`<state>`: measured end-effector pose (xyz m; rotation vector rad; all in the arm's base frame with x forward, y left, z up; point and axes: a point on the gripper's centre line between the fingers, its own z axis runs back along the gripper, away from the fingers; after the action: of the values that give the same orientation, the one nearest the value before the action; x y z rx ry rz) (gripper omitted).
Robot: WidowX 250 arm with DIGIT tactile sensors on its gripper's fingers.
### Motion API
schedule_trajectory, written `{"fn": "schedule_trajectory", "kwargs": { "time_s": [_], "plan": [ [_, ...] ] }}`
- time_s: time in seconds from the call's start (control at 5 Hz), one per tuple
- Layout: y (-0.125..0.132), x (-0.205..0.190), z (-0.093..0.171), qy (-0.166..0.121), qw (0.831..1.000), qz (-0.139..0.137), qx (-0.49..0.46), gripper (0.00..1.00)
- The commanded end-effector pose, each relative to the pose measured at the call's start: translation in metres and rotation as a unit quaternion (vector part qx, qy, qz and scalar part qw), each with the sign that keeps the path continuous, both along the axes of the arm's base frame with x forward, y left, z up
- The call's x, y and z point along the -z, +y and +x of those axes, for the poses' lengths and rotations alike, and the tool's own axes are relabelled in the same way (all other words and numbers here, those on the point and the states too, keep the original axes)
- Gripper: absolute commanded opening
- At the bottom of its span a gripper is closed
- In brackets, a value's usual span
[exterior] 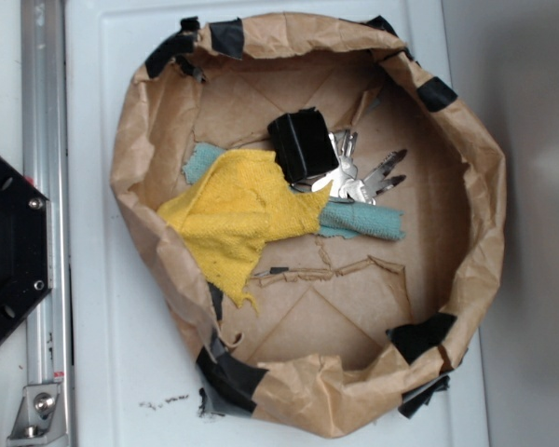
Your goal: Grab the yellow cloth.
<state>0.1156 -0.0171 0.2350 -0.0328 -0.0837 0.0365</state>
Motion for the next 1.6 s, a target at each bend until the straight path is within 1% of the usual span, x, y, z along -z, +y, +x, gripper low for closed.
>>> {"fn": "schedule_trajectory", "kwargs": {
  "time_s": [0.0, 0.2, 0.4, 0.6, 0.8, 1.0, 1.2, 1.4],
  "plan": [
    [0.0, 0.0, 0.0, 0.0, 1.0, 0.0, 0.0, 1.0],
    [0.013, 0.022, 0.05, -0.036, 0.999, 0.014, -0.033, 1.0],
    [0.018, 0.047, 0.099, -0.01, 0.999, -0.008, -0.049, 1.0],
    [0.031, 0.089, 0.131, 0.026, 0.996, -0.008, -0.09, 1.0],
    [0.021, 0.145, 0.126, 0.104, 0.992, -0.004, -0.068, 1.0],
    [0.01, 0.195, 0.11, 0.133, 0.991, 0.016, -0.022, 1.0],
    [0.004, 0.217, 0.109, 0.147, 0.988, 0.046, -0.004, 1.0],
    [0.011, 0.216, 0.113, 0.143, 0.988, 0.05, -0.01, 0.0]
  ]
}}
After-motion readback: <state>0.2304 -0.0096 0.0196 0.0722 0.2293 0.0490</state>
